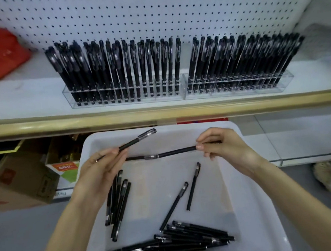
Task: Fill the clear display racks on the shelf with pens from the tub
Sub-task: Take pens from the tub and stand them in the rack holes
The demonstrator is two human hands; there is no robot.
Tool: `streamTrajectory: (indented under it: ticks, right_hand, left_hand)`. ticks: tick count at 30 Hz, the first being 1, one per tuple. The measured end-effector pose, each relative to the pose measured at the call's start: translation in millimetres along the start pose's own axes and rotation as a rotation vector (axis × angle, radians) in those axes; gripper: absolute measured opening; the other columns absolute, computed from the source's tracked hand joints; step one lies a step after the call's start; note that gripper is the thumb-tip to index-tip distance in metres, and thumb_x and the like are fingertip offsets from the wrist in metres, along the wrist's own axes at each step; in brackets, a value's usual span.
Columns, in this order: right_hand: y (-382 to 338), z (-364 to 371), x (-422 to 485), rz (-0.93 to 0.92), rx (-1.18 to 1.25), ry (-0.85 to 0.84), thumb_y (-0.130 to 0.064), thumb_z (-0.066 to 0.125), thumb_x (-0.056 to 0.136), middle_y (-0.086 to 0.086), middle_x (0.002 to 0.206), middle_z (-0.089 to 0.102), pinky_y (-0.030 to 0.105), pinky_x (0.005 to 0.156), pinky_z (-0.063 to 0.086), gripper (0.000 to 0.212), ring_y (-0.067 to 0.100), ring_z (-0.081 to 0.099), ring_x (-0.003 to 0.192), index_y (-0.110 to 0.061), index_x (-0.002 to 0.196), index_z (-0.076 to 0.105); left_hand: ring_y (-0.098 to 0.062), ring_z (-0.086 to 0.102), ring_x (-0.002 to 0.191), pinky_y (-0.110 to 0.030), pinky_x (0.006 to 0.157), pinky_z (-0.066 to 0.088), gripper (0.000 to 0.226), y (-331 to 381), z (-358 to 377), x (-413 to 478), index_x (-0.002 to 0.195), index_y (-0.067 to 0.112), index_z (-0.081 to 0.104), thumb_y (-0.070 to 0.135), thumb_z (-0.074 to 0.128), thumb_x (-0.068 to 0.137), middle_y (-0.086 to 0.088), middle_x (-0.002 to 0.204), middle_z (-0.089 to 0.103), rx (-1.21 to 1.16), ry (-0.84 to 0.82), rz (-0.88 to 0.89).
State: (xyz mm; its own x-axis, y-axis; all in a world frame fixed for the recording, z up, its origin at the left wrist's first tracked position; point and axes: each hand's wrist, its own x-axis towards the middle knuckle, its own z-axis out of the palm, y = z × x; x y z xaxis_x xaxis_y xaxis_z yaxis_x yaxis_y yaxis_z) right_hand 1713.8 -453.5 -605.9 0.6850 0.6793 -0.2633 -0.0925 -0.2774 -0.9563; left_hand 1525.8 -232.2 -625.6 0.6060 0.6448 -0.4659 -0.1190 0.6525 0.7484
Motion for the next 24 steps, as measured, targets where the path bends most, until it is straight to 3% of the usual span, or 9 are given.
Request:
streamTrajectory:
  ticks: [2, 4, 9, 11, 14, 17, 21, 22, 24]
  right_hand:
    - [-6.6, 1.6, 8.0, -0.010, 0.057, 0.051, 0.004, 0.073, 0.076, 0.003, 0.065, 0.066, 0.019, 0.051, 0.045, 0.012, 0.011, 0.057, 0.053, -0.003, 0.081, 0.065]
    - [-12.7, 5.5, 14.7, -0.003, 0.160, 0.067, 0.002, 0.074, 0.075, 0.003, 0.065, 0.064, 0.016, 0.054, 0.045, 0.011, 0.008, 0.056, 0.054, -0.005, 0.079, 0.065]
    - [-25.5, 17.9, 26.7, -0.026, 0.393, 0.020, -0.014, 0.075, 0.066, 0.014, 0.084, 0.060, 0.015, 0.060, 0.046, 0.017, 0.009, 0.051, 0.063, -0.007, 0.082, 0.072]
    - [-28.8, 22.3, 30.1, -0.044, 0.375, 0.017, -0.016, 0.073, 0.069, 0.019, 0.094, 0.065, 0.017, 0.061, 0.044, 0.022, 0.015, 0.056, 0.077, -0.007, 0.089, 0.073]
    - [-35.6, 29.0, 36.1, -0.110, 0.283, 0.023, -0.015, 0.069, 0.077, 0.015, 0.102, 0.070, 0.019, 0.066, 0.047, 0.025, 0.024, 0.064, 0.104, -0.011, 0.102, 0.070]
    - [-48.5, 35.6, 43.8, -0.204, 0.169, 0.045, -0.004, 0.063, 0.086, 0.017, 0.104, 0.070, 0.024, 0.072, 0.055, 0.024, 0.022, 0.068, 0.098, -0.017, 0.106, 0.067]
    - [-79.6, 43.1, 56.9, -0.413, 0.043, 0.117, -0.004, 0.067, 0.084, 0.023, 0.086, 0.069, 0.026, 0.074, 0.056, 0.041, 0.023, 0.071, 0.088, -0.018, 0.120, 0.052]
    - [-88.4, 44.4, 61.8, -0.470, 0.011, 0.143, -0.004, 0.068, 0.083, 0.025, 0.084, 0.068, 0.025, 0.073, 0.056, 0.043, 0.024, 0.071, 0.084, -0.017, 0.119, 0.048]
    - [-105.2, 47.8, 72.7, -0.564, -0.058, 0.193, -0.006, 0.070, 0.083, 0.023, 0.085, 0.068, 0.026, 0.075, 0.056, 0.043, 0.025, 0.070, 0.081, -0.020, 0.112, 0.043]
  left_hand:
    - [-0.023, 0.072, 0.089, -0.024, 0.072, 0.058, 0.020, -1.9, 3.5, 1.1, 0.074, -0.002, 0.066, -0.007, 0.052, 0.088, -0.016, 0.089, 0.070, -0.081, 0.005, -0.052]
    - [-0.021, 0.073, 0.084, -0.023, 0.068, 0.058, 0.015, -4.2, 7.3, 2.6, 0.079, -0.003, 0.065, -0.005, 0.053, 0.088, -0.018, 0.093, 0.070, -0.150, 0.011, -0.133]
    - [-0.009, 0.070, 0.065, -0.016, 0.061, 0.057, 0.008, -4.6, 13.7, 7.1, 0.089, 0.002, 0.064, 0.006, 0.062, 0.082, -0.018, 0.089, 0.072, -0.272, 0.038, -0.268]
    - [-0.011, 0.070, 0.068, -0.017, 0.059, 0.057, 0.023, -1.3, 15.4, 9.3, 0.090, -0.001, 0.066, 0.003, 0.073, 0.068, -0.020, 0.096, 0.071, -0.324, 0.016, -0.291]
    - [-0.020, 0.072, 0.083, -0.022, 0.058, 0.058, 0.070, 4.4, 14.1, 13.7, 0.086, -0.011, 0.072, -0.010, 0.093, 0.019, -0.023, 0.102, 0.069, -0.443, -0.062, -0.309]
    - [-0.024, 0.071, 0.089, -0.024, 0.059, 0.058, 0.081, 10.7, 12.5, 16.9, 0.085, -0.011, 0.073, -0.014, 0.090, 0.006, -0.022, 0.103, 0.069, -0.488, -0.088, -0.289]
    - [-0.020, 0.071, 0.089, -0.022, 0.059, 0.058, 0.086, 20.6, 12.0, 15.9, 0.096, -0.008, 0.071, -0.011, 0.092, 0.012, -0.018, 0.104, 0.070, -0.517, -0.125, -0.251]
    - [-0.018, 0.071, 0.088, -0.021, 0.059, 0.058, 0.081, 23.1, 13.0, 15.4, 0.101, -0.006, 0.069, -0.009, 0.093, 0.023, -0.017, 0.104, 0.070, -0.514, -0.125, -0.250]
    - [-0.013, 0.071, 0.084, -0.019, 0.062, 0.057, 0.046, 27.7, 17.7, 15.8, 0.103, -0.001, 0.067, 0.000, 0.081, 0.060, -0.012, 0.103, 0.070, -0.472, -0.120, -0.227]
